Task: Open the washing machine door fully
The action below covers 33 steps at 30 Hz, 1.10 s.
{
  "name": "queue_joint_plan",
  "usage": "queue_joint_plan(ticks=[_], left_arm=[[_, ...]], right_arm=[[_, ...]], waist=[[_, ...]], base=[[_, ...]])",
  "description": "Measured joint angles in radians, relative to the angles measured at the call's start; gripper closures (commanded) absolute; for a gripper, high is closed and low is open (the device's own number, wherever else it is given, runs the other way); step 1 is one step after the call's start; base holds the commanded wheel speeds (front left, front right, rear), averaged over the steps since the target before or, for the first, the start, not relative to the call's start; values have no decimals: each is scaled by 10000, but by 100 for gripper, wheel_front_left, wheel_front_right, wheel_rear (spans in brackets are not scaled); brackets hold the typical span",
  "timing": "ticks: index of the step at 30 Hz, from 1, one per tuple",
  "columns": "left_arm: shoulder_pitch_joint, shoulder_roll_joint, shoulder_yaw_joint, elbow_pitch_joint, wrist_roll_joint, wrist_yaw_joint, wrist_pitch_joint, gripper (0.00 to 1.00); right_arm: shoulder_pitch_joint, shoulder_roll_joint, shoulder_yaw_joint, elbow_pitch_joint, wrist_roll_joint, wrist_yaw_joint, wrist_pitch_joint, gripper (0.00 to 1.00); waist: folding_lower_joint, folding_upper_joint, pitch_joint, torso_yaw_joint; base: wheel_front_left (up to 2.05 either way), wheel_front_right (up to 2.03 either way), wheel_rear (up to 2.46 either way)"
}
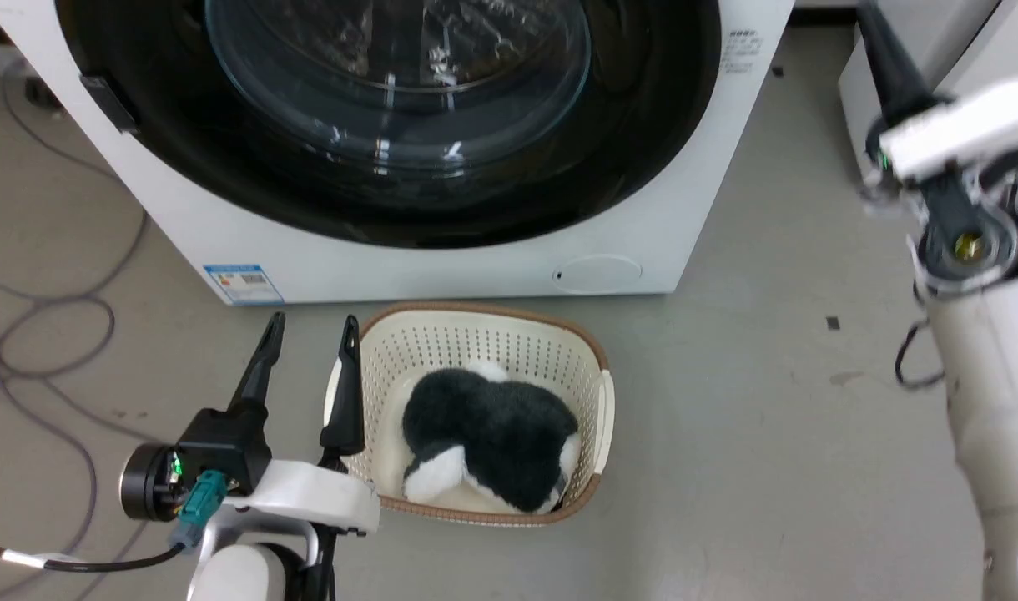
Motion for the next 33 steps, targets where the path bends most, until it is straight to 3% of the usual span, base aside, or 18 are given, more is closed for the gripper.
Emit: queue_joint_plan(ticks=[17, 33], left_arm=[[-621, 2, -132, -247, -244, -71, -324, 0], [-1124, 2, -305, -324, -426, -71, -679, 0]], right_arm=[[-4289, -56, 2123, 3106, 750, 0, 1540, 100], [-6824, 10, 3754, 5079, 1643, -2, 3279, 100]], waist=[[1, 0, 1258, 133], [1, 0, 2136, 163]], base=[[0, 0, 0], [0, 0, 0]])
